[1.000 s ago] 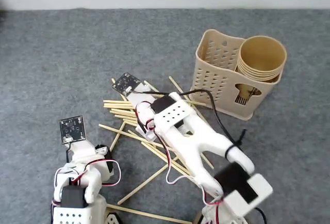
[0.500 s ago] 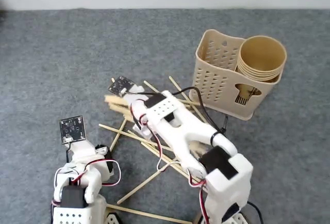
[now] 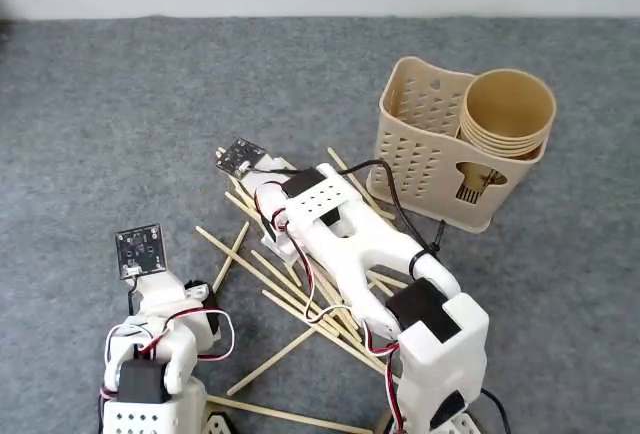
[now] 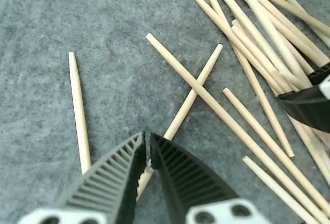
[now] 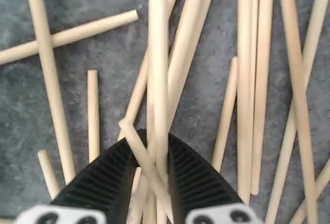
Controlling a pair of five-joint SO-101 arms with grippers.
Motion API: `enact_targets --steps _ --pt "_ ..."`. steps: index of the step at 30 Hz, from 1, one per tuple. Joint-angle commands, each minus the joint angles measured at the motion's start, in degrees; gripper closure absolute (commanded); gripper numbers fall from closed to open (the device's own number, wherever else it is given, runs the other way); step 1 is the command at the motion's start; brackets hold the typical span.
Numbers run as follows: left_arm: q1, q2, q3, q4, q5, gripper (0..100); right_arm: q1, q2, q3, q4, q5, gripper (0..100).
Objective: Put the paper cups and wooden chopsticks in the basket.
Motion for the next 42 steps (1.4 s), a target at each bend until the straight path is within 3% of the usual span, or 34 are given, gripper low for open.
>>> enact_targets --steps 1,17,42 --pt "0.09 -0.70 -0.48 0.18 -0.26 99 0.66 -8.57 -2.99 3.03 0.53 99.1" --pt "0.09 -0.70 -0.48 0.18 -0.26 99 0.40 -27.30 -3.43 5.05 0.26 99.1" --pt "0.09 -0.70 -0.48 0.18 -0.26 99 0.22 -40.66 -3.78 -12.62 -0.09 99.1"
